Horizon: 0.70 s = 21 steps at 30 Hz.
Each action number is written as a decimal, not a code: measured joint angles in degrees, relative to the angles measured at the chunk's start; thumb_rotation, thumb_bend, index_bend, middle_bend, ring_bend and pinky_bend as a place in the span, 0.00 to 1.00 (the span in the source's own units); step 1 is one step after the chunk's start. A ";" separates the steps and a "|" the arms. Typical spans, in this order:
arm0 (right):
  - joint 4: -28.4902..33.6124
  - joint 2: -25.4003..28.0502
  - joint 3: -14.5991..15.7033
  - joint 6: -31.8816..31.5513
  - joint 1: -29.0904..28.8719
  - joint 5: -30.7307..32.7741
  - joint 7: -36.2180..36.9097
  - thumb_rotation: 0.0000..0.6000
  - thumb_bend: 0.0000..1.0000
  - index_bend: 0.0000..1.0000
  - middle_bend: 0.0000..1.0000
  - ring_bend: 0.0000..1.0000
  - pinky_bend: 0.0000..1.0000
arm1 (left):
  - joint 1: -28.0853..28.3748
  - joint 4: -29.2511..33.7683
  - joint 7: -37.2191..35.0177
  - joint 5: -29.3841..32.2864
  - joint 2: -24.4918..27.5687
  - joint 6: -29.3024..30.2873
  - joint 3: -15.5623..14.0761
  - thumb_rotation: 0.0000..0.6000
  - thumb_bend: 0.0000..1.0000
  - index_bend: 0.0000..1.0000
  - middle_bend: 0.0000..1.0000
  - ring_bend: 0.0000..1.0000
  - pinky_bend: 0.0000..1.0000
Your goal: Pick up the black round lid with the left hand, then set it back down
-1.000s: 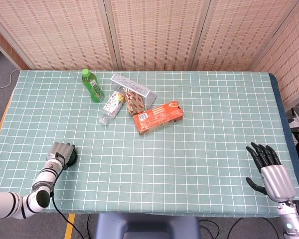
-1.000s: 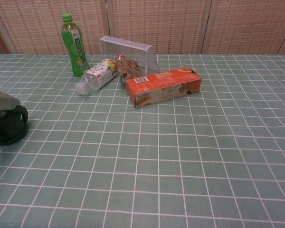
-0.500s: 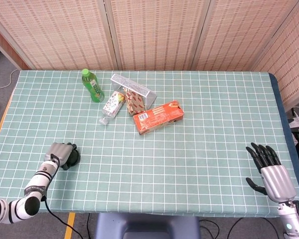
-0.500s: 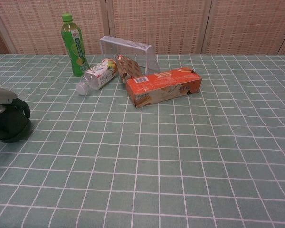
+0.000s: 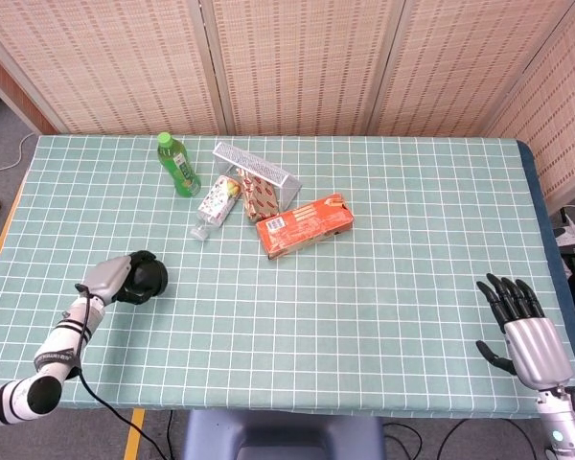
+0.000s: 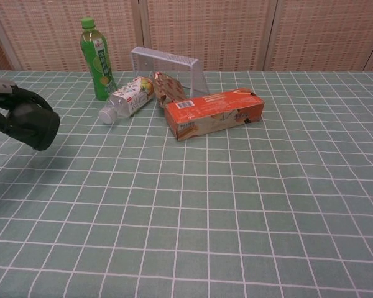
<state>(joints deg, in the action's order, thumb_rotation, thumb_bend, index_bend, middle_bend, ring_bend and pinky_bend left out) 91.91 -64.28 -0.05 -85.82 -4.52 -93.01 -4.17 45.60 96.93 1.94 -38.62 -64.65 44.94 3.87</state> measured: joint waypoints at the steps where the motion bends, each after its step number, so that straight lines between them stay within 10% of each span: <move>1: 0.05 0.05 0.09 0.07 -0.02 -0.13 0.04 1.00 0.17 0.00 0.00 0.00 0.00 | -0.51 -0.07 -1.90 -0.39 0.30 -0.63 0.89 1.00 0.43 0.65 0.66 0.70 0.98; 17: 0.17 -0.16 0.27 0.62 -0.12 -0.08 -0.31 1.00 0.17 0.00 0.00 0.00 0.00 | -11.83 -3.20 -39.76 -10.67 2.12 -12.09 18.45 1.00 0.43 0.66 0.70 0.70 0.98; 21: 0.35 -0.06 0.38 0.18 0.05 -0.46 -0.21 1.00 0.17 0.00 0.00 0.00 0.00 | -12.27 -4.65 -40.74 -13.07 2.14 -13.96 18.83 1.00 0.43 0.66 0.70 0.70 0.98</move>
<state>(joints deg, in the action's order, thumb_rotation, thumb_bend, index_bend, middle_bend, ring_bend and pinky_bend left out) 92.27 -64.34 0.33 -85.64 -4.47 -93.48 -4.38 33.34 92.28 -38.79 -51.70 -62.50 30.98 22.70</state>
